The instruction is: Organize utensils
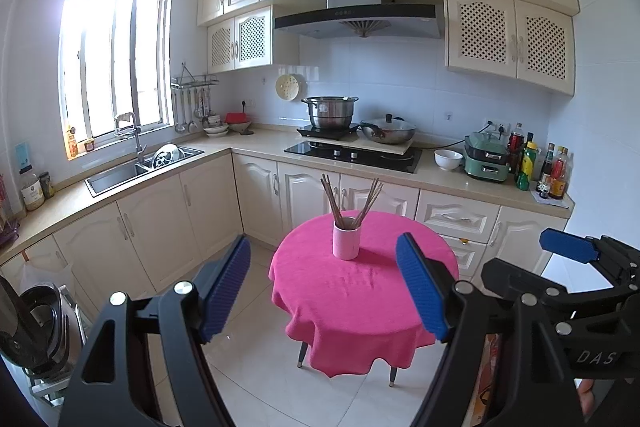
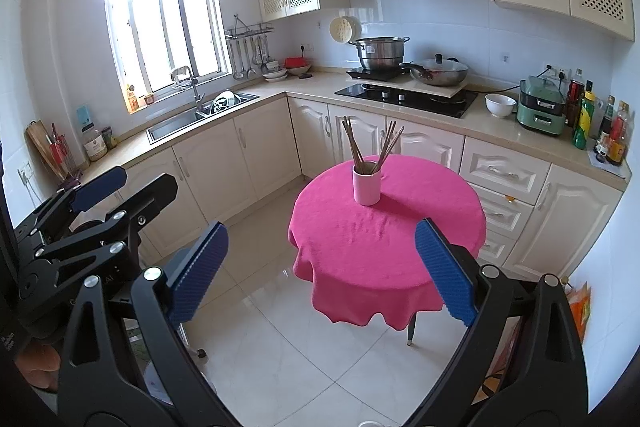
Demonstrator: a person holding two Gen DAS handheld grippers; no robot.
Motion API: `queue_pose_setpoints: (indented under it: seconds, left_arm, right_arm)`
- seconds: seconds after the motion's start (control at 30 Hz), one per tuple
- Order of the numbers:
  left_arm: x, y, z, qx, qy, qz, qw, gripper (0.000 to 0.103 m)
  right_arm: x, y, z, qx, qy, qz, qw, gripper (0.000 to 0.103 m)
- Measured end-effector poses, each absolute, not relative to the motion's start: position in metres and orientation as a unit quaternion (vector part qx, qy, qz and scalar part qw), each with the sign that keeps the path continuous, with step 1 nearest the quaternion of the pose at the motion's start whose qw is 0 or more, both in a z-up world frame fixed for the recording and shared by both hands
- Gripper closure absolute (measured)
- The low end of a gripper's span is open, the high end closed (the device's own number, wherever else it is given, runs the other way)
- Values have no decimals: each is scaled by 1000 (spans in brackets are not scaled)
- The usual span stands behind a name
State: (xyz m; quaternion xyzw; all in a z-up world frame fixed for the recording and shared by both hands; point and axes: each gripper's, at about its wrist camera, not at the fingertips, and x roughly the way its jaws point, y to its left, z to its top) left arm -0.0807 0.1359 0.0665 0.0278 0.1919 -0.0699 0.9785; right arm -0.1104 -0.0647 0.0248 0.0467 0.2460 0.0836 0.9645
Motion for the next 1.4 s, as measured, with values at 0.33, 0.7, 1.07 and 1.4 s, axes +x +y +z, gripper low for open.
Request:
queue_pose_setpoints:
  seconds: [0.33,0.7,1.07,1.4]
  left_arm:
    - [-58,150,63,31,197,-74,977,29]
    - [-10,153,56,34,207,-62,976,29]
    - [71,135,50,38,222,-39,974,29]
    - [162,99,44,38,233,-10,972,29]
  right_arm:
    - [-93,-50,21,48,252,79,963,10]
    - [-45,-45,16,53,262,91,959,10]
    - [41,-65,13,54,277,114,953,10]
    - [136,-100,7,46,289,138,946,10]
